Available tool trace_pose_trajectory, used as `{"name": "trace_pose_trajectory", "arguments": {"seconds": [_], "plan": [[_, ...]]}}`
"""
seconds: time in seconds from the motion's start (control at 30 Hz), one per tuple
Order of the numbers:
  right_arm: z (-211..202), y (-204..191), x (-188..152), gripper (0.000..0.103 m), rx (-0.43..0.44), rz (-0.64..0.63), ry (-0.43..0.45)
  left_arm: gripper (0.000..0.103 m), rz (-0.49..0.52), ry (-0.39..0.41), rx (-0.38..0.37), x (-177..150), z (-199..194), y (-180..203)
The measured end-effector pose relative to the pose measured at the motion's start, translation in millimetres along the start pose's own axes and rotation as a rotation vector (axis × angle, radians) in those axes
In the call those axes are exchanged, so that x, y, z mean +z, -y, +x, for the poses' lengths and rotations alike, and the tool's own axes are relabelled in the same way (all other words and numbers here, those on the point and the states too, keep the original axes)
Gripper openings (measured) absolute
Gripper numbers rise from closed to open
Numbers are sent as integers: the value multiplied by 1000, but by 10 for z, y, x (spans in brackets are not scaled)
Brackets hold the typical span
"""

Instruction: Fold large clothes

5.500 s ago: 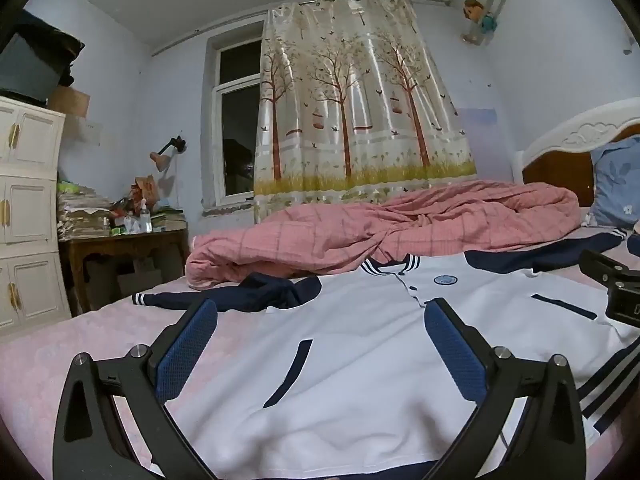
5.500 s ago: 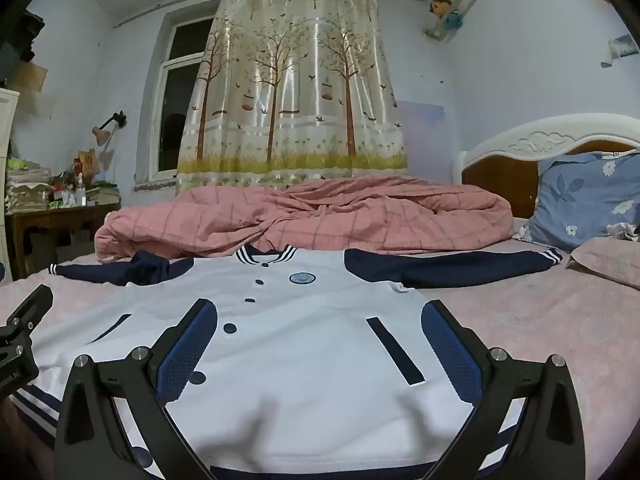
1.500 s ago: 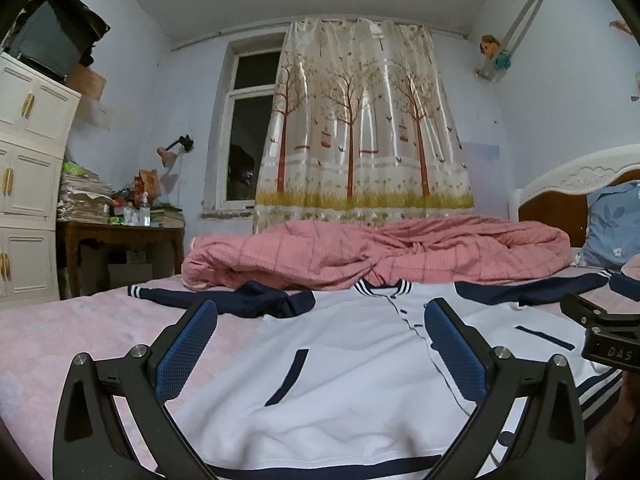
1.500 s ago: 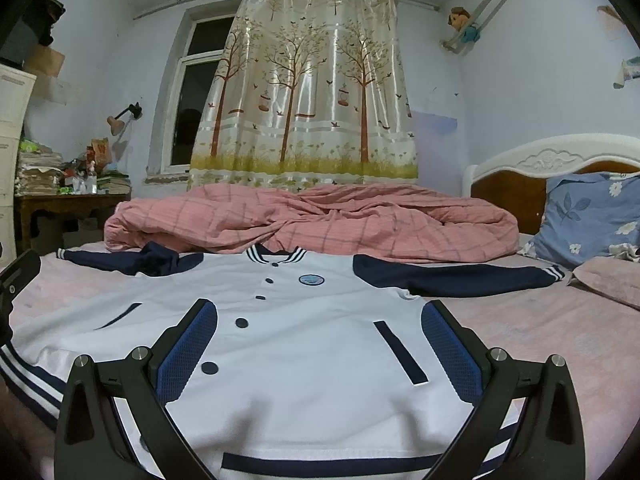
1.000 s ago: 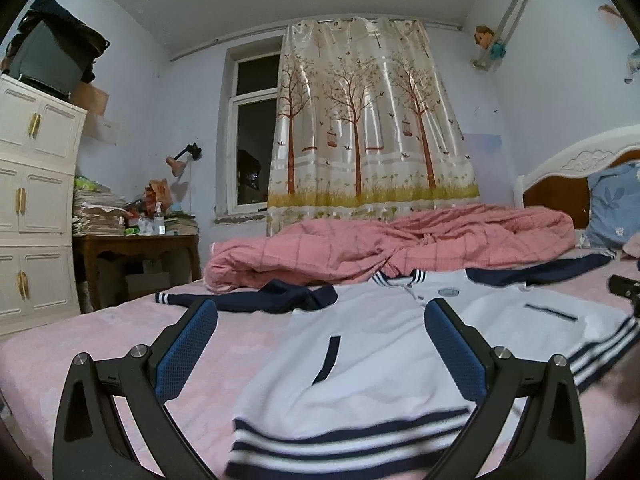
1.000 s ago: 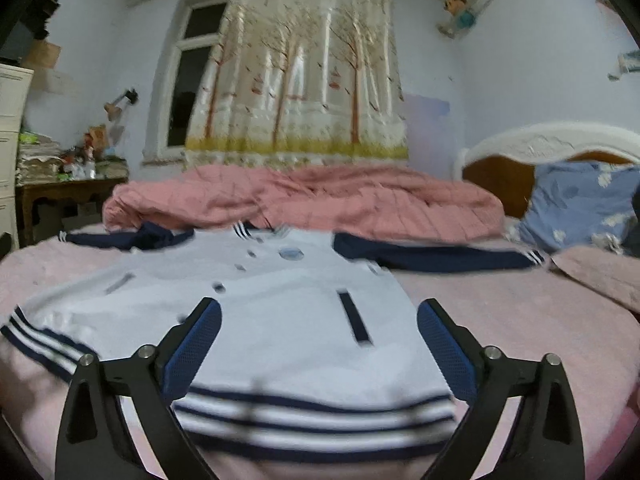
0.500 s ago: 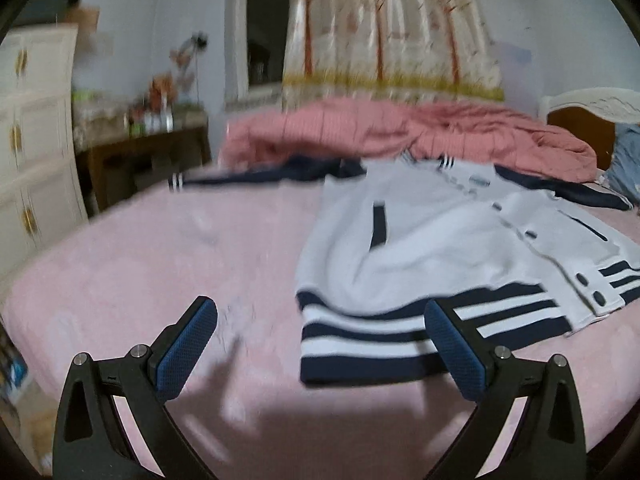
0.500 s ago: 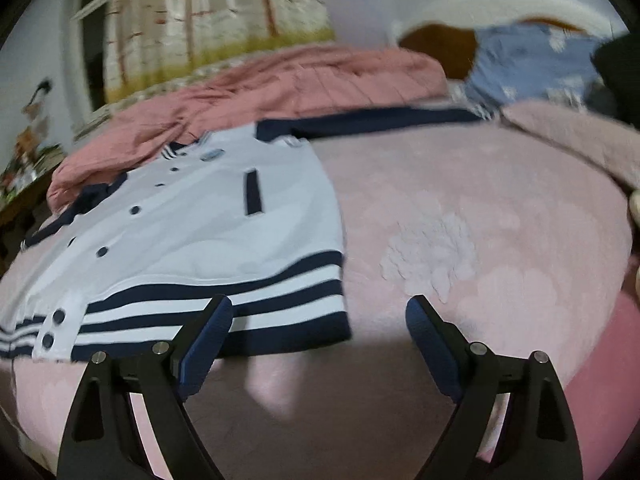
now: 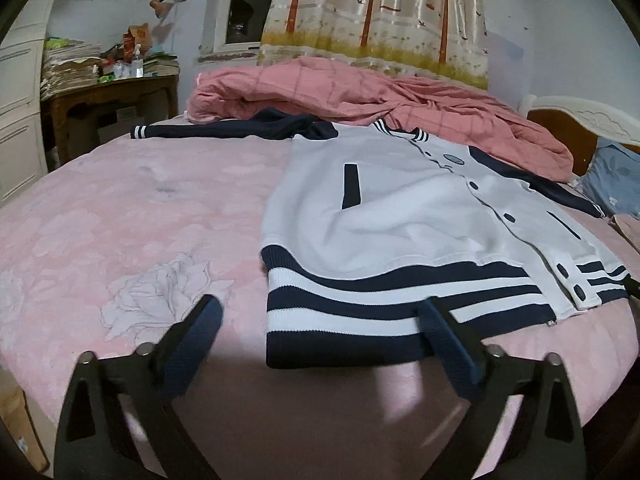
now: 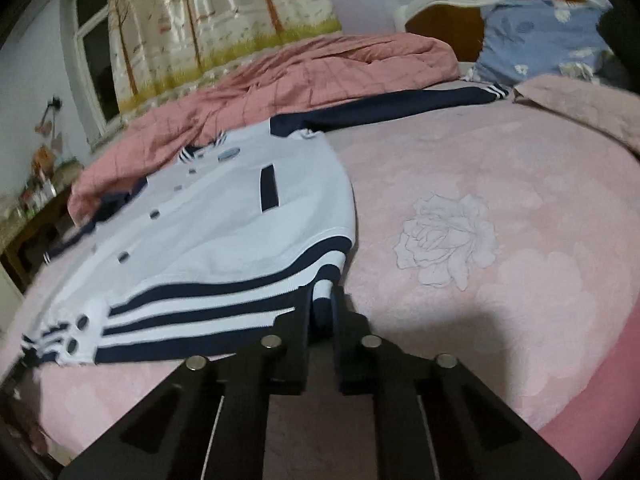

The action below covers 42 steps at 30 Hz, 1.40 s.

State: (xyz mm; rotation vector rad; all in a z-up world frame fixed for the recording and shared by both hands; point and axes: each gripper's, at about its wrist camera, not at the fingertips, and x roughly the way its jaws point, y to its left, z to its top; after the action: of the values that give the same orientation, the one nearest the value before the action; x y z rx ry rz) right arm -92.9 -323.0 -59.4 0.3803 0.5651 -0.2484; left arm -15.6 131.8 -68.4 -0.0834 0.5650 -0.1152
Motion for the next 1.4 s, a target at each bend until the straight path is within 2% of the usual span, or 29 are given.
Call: {"name": "trace_pose_trajectory", "arguments": {"seconds": [0.07, 0.13, 0.27, 0.47, 0.5, 0.53, 0.57, 0.67, 0.73, 0.8, 0.93, 1.07, 1.2, 1.4], "plan": [[-49, 41, 0, 7, 18, 35, 26, 85, -15, 0, -10, 15, 4, -41], [-115, 39, 9, 6, 17, 37, 59, 73, -38, 0, -24, 32, 2, -94], [-180, 63, 27, 6, 21, 55, 88, 72, -43, -4, -42, 50, -14, -126], [-282, 95, 77, 5, -2, 69, 152, 72, -54, 8, -144, 90, -63, -150], [-289, 88, 88, 5, -6, 63, 156, 59, -64, 4, -157, 101, -47, -157], [-300, 75, 96, 5, -9, 56, 160, 17, -72, -3, -171, 112, -25, -168], [-311, 66, 102, 5, -10, 49, 163, 9, -82, -7, -162, 117, -12, -177], [-346, 86, 116, 5, 4, 48, 162, 6, -92, 45, -170, 164, -113, -178], [-347, 100, 155, 5, 16, 49, 154, 7, -20, 111, -86, 266, -226, -62], [-337, 113, 241, 5, 31, 60, 148, 7, 26, 128, -58, 386, -246, 36], [-310, 47, 561, 5, 38, 36, 168, 7, 40, 88, -12, 715, -150, 143], [-165, -245, 959, 5, -18, -72, 212, 7, 105, 36, 74, 1088, 97, 289], [130, -454, 1291, 5, -61, -125, 209, 7, 82, -37, 110, 1390, 551, 281], [882, -613, 1663, 5, -113, -189, 125, 7, 13, -161, 112, 1589, 1325, 201]]}}
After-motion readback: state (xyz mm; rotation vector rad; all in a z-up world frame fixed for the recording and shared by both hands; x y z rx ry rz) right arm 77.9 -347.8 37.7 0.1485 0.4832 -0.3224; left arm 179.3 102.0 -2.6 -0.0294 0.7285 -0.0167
